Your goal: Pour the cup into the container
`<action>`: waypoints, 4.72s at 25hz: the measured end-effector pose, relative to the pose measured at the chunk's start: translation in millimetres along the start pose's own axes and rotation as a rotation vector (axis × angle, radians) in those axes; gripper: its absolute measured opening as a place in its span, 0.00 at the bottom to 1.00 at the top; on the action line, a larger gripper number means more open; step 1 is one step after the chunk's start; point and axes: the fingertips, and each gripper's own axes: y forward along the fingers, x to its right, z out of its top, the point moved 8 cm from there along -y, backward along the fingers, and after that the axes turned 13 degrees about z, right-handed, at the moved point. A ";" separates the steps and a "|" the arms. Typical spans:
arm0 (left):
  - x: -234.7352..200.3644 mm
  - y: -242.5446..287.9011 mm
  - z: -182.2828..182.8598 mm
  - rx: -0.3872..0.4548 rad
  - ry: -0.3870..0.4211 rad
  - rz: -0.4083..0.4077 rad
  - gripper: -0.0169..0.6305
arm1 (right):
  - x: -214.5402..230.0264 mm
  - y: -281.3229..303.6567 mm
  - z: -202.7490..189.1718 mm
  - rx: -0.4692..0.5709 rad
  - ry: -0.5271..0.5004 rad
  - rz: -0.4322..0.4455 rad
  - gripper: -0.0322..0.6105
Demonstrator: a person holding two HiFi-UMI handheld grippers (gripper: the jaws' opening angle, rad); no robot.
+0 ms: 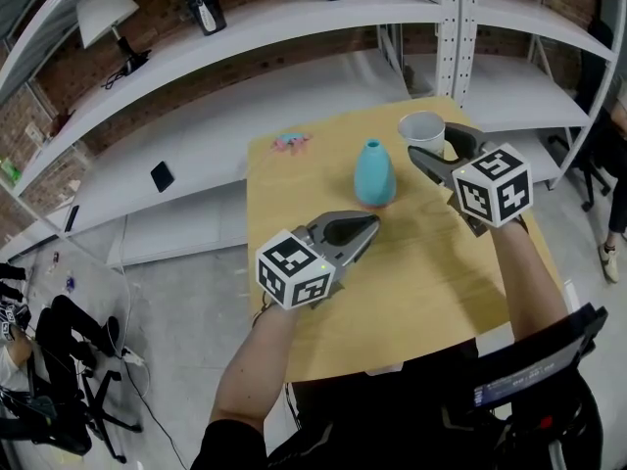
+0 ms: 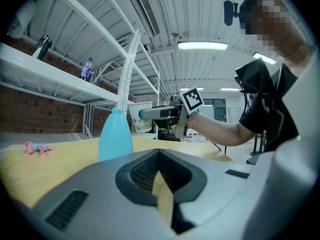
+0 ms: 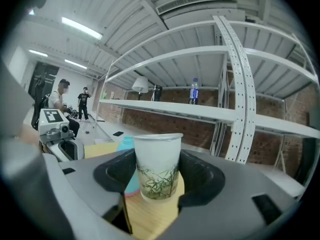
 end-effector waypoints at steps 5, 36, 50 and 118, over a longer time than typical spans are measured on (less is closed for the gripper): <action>1.4 -1.0 -0.3 0.001 0.003 -0.014 0.03 | -11.9 3.0 19.7 -0.049 -0.142 0.015 0.48; 3.4 -2.5 1.4 0.006 0.009 -0.063 0.03 | -29.5 32.9 44.5 -0.358 -0.658 -0.044 0.48; 3.7 -2.7 1.1 0.007 0.013 -0.072 0.03 | -33.7 38.7 46.6 -0.419 -0.748 -0.046 0.48; 3.7 -2.7 1.0 0.006 0.012 -0.071 0.03 | -4.6 18.3 34.6 -0.174 -0.366 -0.025 0.48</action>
